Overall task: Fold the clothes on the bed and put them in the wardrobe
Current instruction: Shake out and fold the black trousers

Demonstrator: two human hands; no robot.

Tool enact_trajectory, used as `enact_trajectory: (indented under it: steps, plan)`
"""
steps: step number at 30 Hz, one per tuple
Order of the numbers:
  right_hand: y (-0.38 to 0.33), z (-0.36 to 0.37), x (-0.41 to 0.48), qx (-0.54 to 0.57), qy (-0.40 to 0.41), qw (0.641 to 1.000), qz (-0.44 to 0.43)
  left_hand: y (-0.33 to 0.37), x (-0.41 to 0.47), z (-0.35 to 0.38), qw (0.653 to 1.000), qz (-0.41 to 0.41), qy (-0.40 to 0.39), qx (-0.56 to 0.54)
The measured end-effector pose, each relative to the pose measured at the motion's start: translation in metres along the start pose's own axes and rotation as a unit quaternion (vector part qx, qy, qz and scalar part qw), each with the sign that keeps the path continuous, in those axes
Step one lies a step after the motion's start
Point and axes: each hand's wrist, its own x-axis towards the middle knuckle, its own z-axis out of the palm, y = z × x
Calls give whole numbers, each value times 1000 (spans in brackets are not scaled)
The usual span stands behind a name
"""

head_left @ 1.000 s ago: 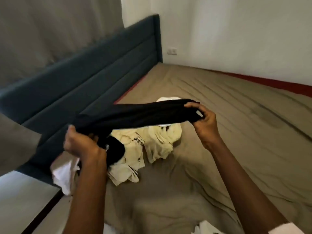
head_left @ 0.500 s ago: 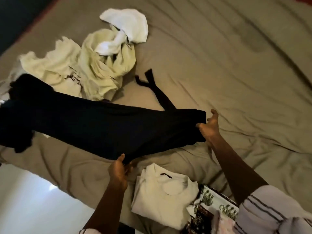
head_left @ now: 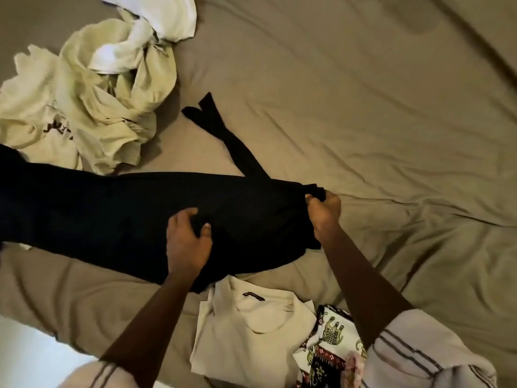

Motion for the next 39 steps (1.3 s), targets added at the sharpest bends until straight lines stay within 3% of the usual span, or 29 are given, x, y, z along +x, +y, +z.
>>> enact_trajectory:
  steps: [3,6,10,16,20,26,30,32,34,36,39]
  plan:
    - [7,2,3,-86,57,993,-49,23,63,9,989,83,-51,111]
    - [26,14,-4,-216,102,970,-37,33,111,25,957,151,-77,234]
    - [35,35,-6,-257,197,945,-51,28,137,43,907,229,-85,343]
    - [44,12,8,-245,213,936,-132,18,153,48,868,364,-85,327]
    - [51,-18,18,-257,239,928,-129,37,135,65,837,420,-127,327]
    - [37,-106,44,-270,287,912,-117,110,102,110,871,413,-151,219]
    - [31,-167,75,-337,261,894,-135,153,82,151,855,410,-205,242]
    - [36,-180,82,-382,229,886,-127,161,79,160,867,414,-177,213]
    - [39,-181,84,-397,214,882,-137,168,83,162,869,453,-91,178]
    - [37,-175,80,-386,223,880,-162,175,99,160,843,486,-74,220]
    - [22,-161,66,-418,229,850,-223,191,121,157,775,483,-159,375]
